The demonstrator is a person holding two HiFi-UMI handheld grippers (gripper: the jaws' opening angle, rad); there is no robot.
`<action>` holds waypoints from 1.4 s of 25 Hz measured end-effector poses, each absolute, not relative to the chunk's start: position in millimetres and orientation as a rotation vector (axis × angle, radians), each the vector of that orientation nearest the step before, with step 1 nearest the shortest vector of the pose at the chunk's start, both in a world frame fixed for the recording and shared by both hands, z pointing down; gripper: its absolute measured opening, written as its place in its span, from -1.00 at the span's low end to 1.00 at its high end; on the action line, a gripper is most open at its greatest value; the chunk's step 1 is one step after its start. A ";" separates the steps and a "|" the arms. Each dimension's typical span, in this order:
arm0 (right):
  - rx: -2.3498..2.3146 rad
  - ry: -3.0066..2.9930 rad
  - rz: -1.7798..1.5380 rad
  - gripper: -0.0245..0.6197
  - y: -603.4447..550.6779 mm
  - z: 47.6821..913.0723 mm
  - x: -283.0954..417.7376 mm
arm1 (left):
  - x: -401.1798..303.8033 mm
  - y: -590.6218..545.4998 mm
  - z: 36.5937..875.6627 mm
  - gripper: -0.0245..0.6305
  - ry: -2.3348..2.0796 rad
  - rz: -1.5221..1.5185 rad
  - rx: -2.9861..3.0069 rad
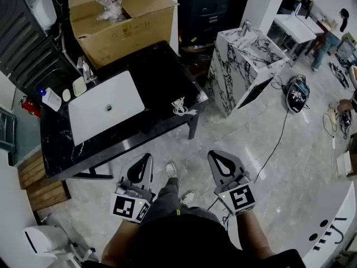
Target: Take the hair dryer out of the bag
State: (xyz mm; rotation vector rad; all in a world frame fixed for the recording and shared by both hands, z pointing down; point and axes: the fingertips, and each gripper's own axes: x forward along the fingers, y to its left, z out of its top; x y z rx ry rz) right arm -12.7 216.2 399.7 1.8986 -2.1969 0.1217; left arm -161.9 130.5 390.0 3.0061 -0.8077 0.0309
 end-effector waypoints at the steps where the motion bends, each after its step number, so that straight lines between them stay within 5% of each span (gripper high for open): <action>1: 1.901 -2.189 0.115 -0.89 213.5 399.7 -10.2 | -158.9 128.1 393.8 -0.85 -0.793 0.036 3.006; 35: 1.943 -2.035 0.105 -0.89 4.7 390.1 66.5 | -47.3 -85.8 410.9 -0.85 -0.573 0.020 2.931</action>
